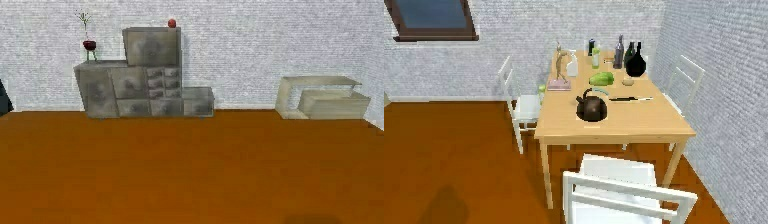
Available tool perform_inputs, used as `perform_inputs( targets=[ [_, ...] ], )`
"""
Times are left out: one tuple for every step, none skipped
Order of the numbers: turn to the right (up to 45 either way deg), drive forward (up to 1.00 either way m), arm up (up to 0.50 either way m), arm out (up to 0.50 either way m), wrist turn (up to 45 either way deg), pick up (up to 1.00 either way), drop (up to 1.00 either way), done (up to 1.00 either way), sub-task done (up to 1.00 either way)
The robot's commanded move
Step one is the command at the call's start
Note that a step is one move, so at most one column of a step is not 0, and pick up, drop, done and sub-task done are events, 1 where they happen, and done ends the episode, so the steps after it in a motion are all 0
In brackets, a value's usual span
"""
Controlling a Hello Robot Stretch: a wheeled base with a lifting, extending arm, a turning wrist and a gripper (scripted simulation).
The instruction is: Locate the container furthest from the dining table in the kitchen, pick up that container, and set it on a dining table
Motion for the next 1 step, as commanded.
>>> perform_inputs(
  targets=[
    [6.0, 0.00, 0.00, 0.00, 0.0, 0.00, 0.00, 0.00, 0.00]
  ],
)
